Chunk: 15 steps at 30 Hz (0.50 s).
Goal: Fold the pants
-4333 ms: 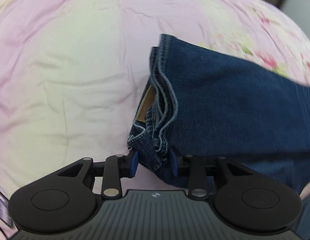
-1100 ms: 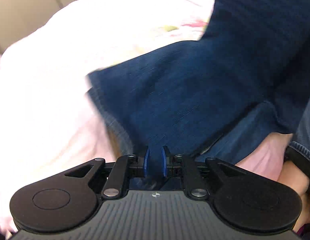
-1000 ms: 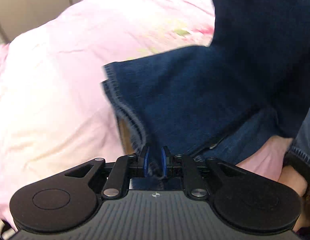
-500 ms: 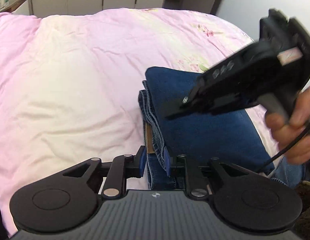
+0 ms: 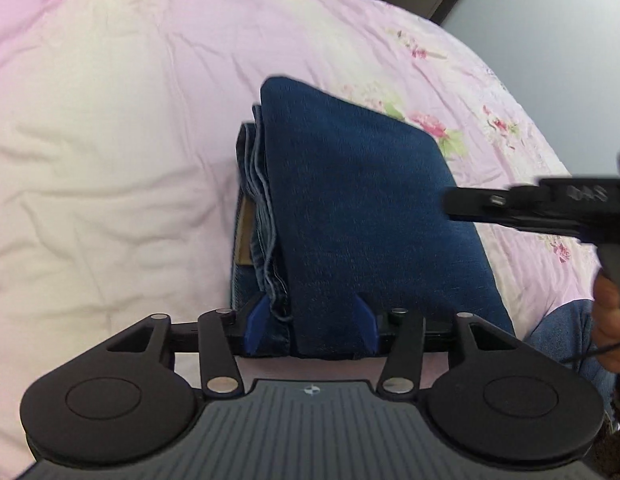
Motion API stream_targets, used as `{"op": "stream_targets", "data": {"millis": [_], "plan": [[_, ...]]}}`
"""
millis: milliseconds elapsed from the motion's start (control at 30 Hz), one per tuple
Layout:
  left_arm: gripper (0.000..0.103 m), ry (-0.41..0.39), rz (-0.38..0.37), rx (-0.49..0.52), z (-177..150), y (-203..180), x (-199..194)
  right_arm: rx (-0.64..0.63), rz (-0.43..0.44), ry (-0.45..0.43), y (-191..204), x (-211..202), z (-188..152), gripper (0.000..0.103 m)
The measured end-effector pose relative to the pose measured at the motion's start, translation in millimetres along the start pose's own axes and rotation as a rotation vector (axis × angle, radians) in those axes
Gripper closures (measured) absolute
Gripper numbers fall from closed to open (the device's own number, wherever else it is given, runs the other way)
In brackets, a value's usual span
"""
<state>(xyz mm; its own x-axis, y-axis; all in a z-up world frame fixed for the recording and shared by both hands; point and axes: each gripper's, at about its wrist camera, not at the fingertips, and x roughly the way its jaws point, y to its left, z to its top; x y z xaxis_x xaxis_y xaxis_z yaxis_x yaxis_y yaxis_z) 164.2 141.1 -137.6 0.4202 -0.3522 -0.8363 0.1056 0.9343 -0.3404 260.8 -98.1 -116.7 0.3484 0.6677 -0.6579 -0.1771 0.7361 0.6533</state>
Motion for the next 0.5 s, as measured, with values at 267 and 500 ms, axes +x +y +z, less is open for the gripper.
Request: {"op": "stream_targets", "data": {"millis": [267, 500], "plan": [[0.085, -0.001, -0.01, -0.088, -13.0, -1.8, 10.8, -0.077, -0.237, -0.089, -73.7, -60.6, -50.5, 0.078], [0.088, -0.159, 0.018, 0.062, 10.5, -49.2, -66.3, -0.149, -0.251, -0.069, -100.1, -82.8, -79.4, 0.092]]}}
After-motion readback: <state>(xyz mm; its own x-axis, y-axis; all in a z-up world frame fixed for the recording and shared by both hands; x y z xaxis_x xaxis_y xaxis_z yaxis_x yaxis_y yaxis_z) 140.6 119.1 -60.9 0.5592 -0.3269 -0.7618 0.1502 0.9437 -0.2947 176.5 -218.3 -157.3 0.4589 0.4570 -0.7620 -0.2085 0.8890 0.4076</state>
